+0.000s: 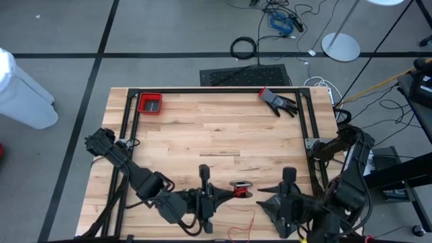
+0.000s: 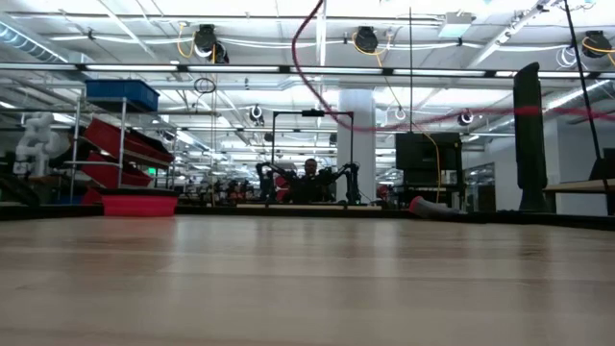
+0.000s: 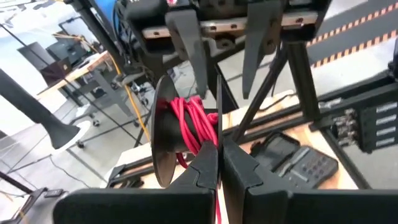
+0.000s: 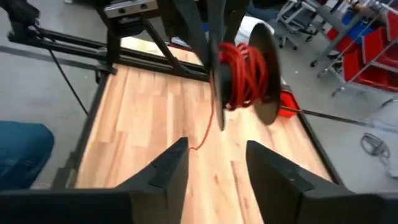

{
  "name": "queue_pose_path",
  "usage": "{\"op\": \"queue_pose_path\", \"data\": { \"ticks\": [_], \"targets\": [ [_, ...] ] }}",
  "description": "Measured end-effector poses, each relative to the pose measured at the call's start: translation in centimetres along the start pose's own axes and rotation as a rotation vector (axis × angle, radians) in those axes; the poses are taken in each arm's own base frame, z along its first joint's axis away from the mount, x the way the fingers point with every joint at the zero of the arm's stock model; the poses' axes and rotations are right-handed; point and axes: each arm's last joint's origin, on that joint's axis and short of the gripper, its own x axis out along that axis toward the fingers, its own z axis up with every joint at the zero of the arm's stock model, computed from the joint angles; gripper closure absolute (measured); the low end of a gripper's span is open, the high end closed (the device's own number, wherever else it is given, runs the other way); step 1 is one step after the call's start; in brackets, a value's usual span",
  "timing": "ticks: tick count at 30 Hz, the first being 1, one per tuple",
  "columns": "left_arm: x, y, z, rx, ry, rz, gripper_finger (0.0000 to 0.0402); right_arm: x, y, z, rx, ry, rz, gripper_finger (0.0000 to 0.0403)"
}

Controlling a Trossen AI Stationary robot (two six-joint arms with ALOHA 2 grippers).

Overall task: Coil cords
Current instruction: Coil the red wire onto the spool

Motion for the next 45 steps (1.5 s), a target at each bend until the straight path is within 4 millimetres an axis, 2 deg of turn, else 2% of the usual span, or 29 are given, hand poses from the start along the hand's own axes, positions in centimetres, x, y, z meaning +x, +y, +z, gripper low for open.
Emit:
{"op": "queue_pose_path", "data": {
  "ticks": [8, 15, 21, 29, 35, 45],
  "targets": [
    [0.7, 0.6, -1.1, 0.057, 0.076, -0.003, 0.0396, 0.2, 0.0, 0.8, -0.145, -0.067, -0.063, 0.0216],
    [0.8, 0.6, -1.2, 0.074, 0.087, -0.012, 0.0396, 1.0, -0.2, 1.3, -0.158, -0.072, -0.063, 0.0224],
    [0.6, 0.3, -1.4, 0.163, 0.093, -0.074, 0.0396, 1.9, -0.5, 1.4, -0.161, -0.053, -0.065, 0.0231],
    [0.6, 0.2, -1.4, 0.165, 0.089, -0.076, 0.0394, 3.0, -0.7, 1.5, -0.165, -0.025, -0.055, 0.0237],
    [0.6, 0.2, -1.4, 0.163, 0.089, -0.076, 0.0393, 4.0, -0.8, 1.5, -0.160, -0.007, -0.055, 0.0276],
    [0.5, 0.2, -1.5, 0.167, 0.094, -0.082, 0.0392, 4.4, -1.0, 1.5, -0.163, 0.011, -0.029, 0.0387]
  ]
}}
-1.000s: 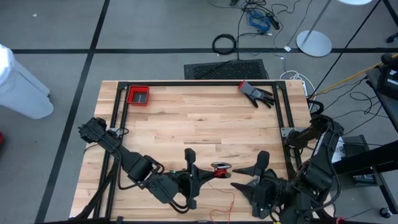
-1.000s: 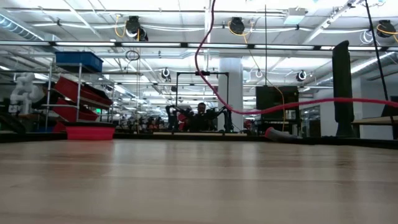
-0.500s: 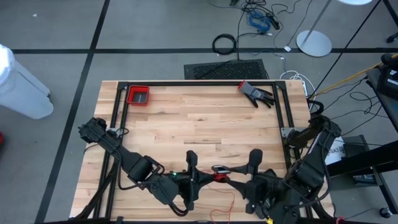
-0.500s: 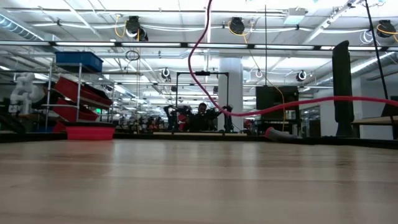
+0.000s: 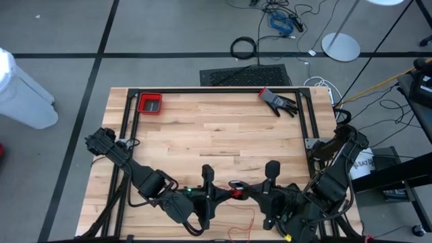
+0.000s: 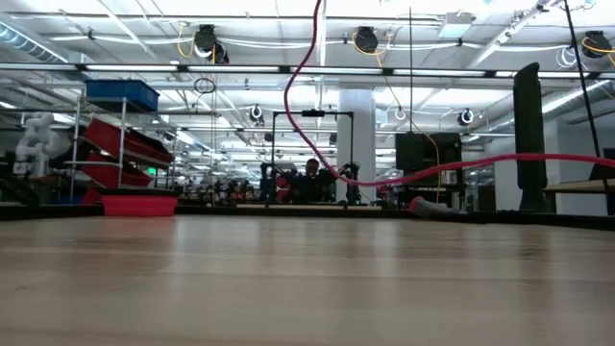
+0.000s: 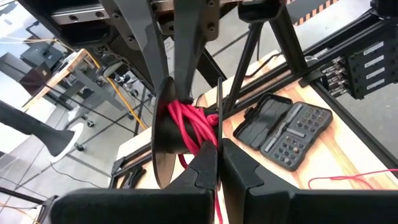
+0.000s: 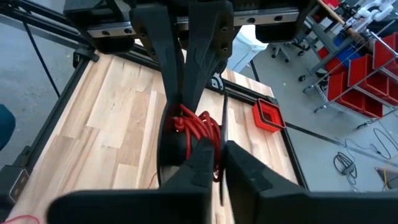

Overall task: Coil cords
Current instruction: Coil the red wire onto the spool

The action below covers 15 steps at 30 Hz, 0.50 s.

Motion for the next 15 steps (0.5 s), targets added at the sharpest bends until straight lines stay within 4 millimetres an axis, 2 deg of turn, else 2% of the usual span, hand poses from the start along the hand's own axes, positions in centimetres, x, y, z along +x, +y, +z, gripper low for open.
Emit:
{"op": "queue_pose_path", "data": {
  "ticks": [6, 15],
  "targets": [
    [-0.01, -0.02, 0.01, -0.064, -0.002, -0.003, 0.0374, -0.01, -0.01, 0.00, -0.002, 0.000, 0.001, 0.0399],
    [-0.23, -0.23, 0.25, -0.112, -0.017, -0.004, 0.0276, 0.07, 0.02, -0.04, 0.004, 0.003, 0.002, 0.0402]
  ]
}}
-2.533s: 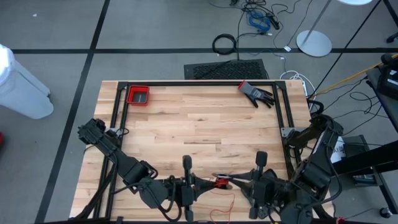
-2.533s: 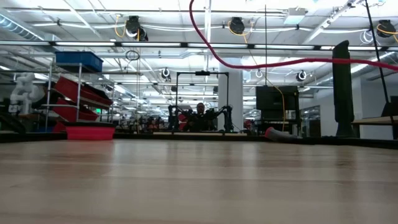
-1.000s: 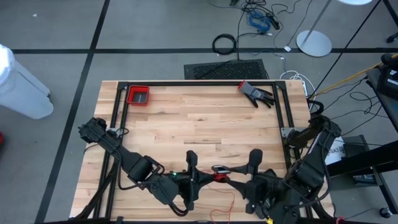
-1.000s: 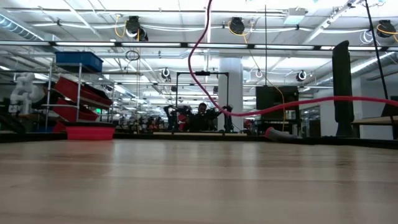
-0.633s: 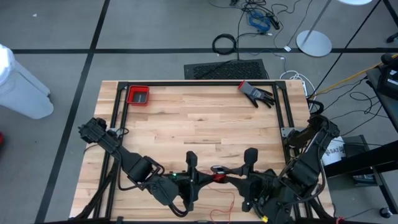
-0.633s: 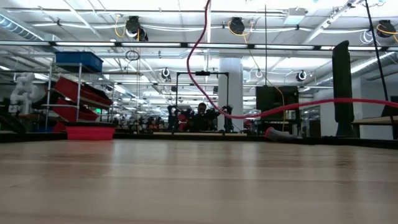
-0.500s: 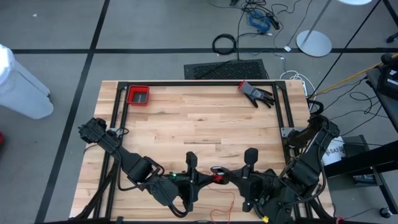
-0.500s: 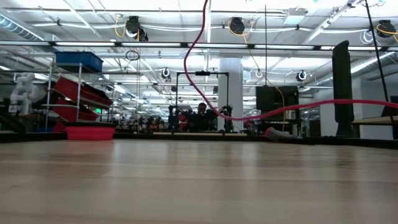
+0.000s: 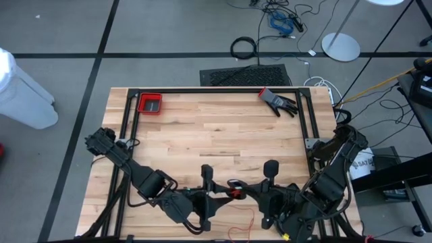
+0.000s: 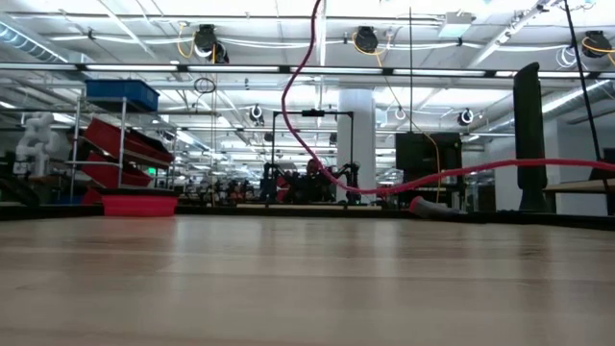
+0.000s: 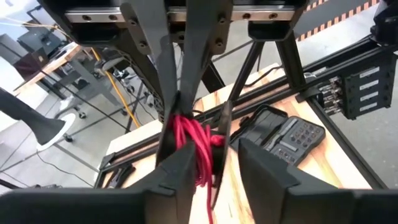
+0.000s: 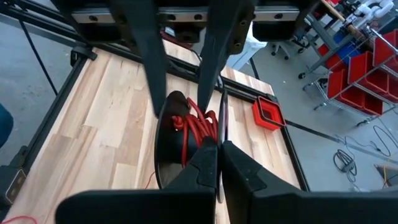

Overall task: Coil cords
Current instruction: Coil the red wire onto the spool

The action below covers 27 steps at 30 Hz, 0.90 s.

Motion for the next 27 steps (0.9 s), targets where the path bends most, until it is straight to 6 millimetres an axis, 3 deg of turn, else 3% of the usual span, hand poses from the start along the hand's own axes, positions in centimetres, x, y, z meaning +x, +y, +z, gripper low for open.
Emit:
{"op": "queue_pose_path", "data": {
  "ticks": [10, 17, 23, 27],
  "targets": [
    [-1.8, -1.6, 0.5, 0.031, -0.004, 0.032, 0.0255, -0.6, 0.2, -0.1, -0.007, -0.019, -0.046, 0.0403],
    [-3.3, -2.4, 0.8, 0.107, 0.048, 0.261, 0.0255, -1.5, 0.5, 0.2, 0.021, -0.069, -0.075, 0.0402],
    [-3.9, -2.9, 1.1, 0.013, 0.017, 0.271, 0.0255, -3.0, 0.1, 0.8, 0.079, -0.136, -0.125, 0.0402],
    [-4.1, -3.2, 0.8, -0.175, 0.009, 0.258, 0.0255, -3.5, 0.4, 0.8, 0.090, -0.154, -0.115, 0.0402]
  ]
}}
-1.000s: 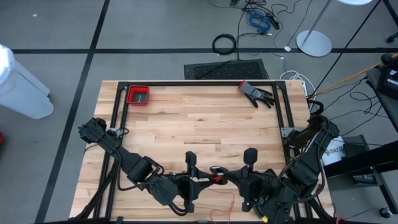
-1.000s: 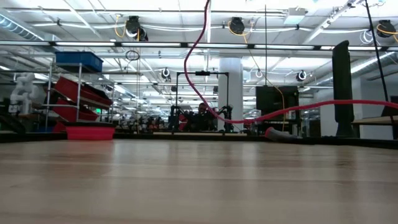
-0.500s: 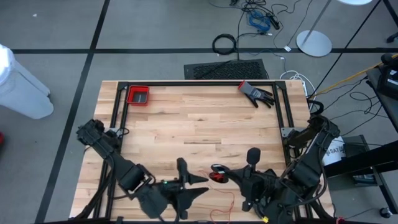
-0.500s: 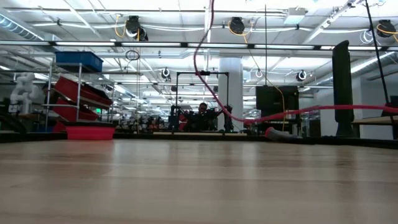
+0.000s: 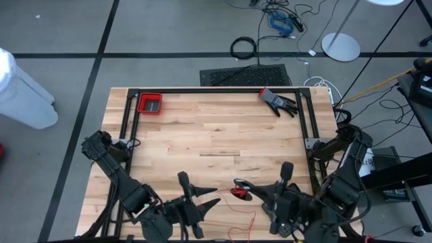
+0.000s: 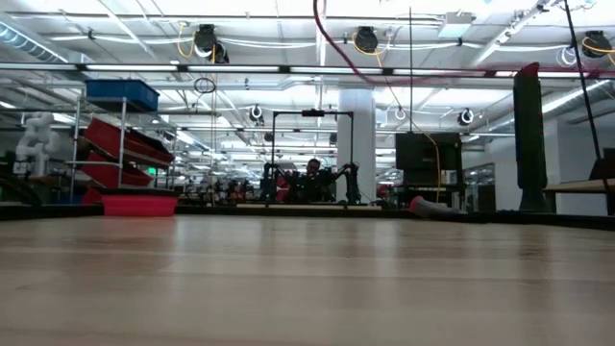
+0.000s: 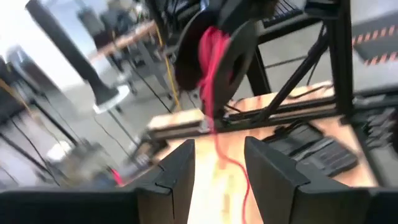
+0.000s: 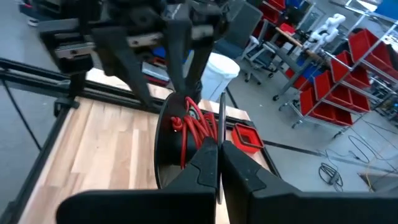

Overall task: Coil cords
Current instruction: Coil the red wire onto the spool

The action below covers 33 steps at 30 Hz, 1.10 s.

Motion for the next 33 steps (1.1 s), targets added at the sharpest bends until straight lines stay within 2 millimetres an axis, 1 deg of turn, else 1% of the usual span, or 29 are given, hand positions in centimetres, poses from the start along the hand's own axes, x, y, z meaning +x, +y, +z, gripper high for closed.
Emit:
{"op": "queue_pose_path", "data": {
  "ticks": [2, 3, 7, 10, 15, 17, 19, 21, 23, 28, 33],
  "targets": [
    [0.2, -0.7, -0.7, -0.081, 0.027, -0.007, 0.0255, -0.3, 0.2, 0.0, 0.004, -0.006, 0.010, 0.0402],
    [0.3, -1.2, -1.2, -0.092, 0.045, -0.010, 0.0255, -0.4, 0.2, 0.0, 0.003, -0.008, 0.014, 0.0402],
    [1.4, -4.1, -4.5, -0.044, 0.158, -0.037, 0.0255, -1.0, 0.5, 0.0, -0.002, -0.014, 0.031, 0.0402],
    [2.3, -6.0, -7.0, -0.054, 0.227, -0.014, 0.0255, -1.4, 0.7, -0.1, -0.005, -0.019, 0.041, 0.0402],
    [4.2, -9.1, -10.8, -0.036, 0.239, 0.121, 0.0255, -2.0, 0.9, 0.0, 0.001, -0.035, 0.039, 0.0402],
    [4.9, -10.1, -12.2, -0.048, 0.207, 0.207, 0.0255, -2.3, 1.1, -0.1, 0.006, -0.038, 0.047, 0.0402],
    [5.6, -11.1, -13.7, -0.006, 0.152, 0.315, 0.0255, -2.6, 1.2, -0.1, 0.013, -0.041, 0.051, 0.0402],
    [6.2, -11.6, -14.9, -0.010, 0.101, 0.401, 0.0255, -2.8, 1.3, -0.1, 0.017, -0.044, 0.056, 0.0402],
    [6.5, -11.8, -15.3, -0.068, 0.061, 0.440, 0.0255, -3.0, 1.3, -0.1, 0.029, -0.046, 0.062, 0.0402],
    [7.1, -12.3, -16.3, -0.062, 0.052, 0.462, 0.0255, -3.3, 1.5, -0.2, 0.052, -0.046, 0.074, 0.0402],
    [7.0, -12.4, -16.2, -0.067, 0.032, 0.477, 0.0255, -3.4, 1.8, -0.3, 0.047, -0.043, 0.085, 0.0403]
  ]
}}
